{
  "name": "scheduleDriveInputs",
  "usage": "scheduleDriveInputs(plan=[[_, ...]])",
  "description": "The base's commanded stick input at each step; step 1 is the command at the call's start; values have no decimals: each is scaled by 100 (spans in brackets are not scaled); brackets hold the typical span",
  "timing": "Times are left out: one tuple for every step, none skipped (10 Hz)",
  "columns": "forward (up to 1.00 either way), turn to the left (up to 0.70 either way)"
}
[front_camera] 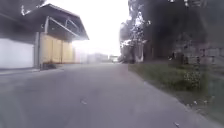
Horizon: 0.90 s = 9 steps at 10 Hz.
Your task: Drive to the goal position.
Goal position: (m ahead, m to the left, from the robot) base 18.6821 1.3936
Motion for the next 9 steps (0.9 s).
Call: scheduleDriveInputs(plan=[[100, 0], [100, 0], [100, 0], [100, 0], [100, -9], [100, -36], [100, -40], [100, -38], [100, -15]])
